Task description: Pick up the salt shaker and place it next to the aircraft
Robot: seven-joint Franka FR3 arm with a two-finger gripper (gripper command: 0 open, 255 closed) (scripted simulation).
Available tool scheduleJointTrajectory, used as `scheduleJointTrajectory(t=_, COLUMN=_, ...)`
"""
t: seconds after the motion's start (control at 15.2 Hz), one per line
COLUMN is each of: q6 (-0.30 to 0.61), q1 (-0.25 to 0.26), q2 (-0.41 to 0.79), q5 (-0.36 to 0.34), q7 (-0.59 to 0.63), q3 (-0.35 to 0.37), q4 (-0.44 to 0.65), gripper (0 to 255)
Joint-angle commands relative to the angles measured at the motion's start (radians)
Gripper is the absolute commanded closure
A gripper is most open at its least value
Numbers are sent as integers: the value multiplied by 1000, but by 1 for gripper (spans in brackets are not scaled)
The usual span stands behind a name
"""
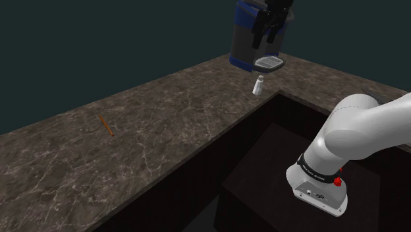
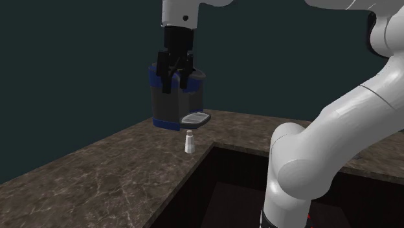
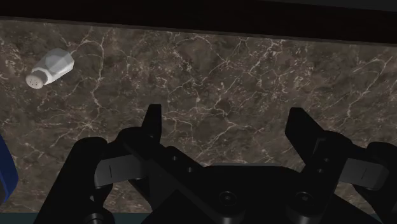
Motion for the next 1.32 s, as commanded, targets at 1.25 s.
scheduleJointTrajectory(t=1.25, q6=518, q1=-78, q2=166, q5=-122, q7=-416, q3=-432, q4=-273, gripper=0)
